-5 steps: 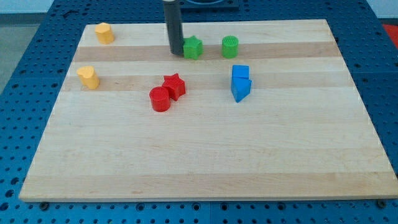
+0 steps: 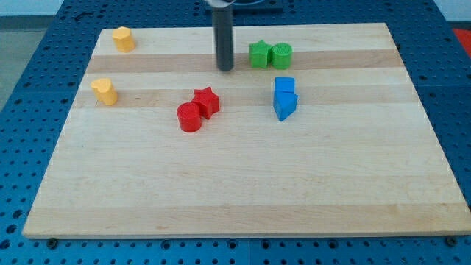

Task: Move the yellow heart up and right a bit

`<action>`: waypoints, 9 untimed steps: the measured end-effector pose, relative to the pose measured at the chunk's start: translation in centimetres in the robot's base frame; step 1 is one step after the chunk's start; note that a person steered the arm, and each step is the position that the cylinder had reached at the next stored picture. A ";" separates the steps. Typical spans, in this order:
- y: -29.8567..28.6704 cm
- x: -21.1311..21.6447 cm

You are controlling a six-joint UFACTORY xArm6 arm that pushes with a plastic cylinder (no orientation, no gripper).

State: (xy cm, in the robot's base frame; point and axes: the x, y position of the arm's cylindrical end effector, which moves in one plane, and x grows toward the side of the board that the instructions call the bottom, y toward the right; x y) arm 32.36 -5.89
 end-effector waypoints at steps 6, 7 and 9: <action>-22.0 8.6; -19.1 6.1; -16.6 3.0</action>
State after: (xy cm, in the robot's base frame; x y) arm 35.34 -22.50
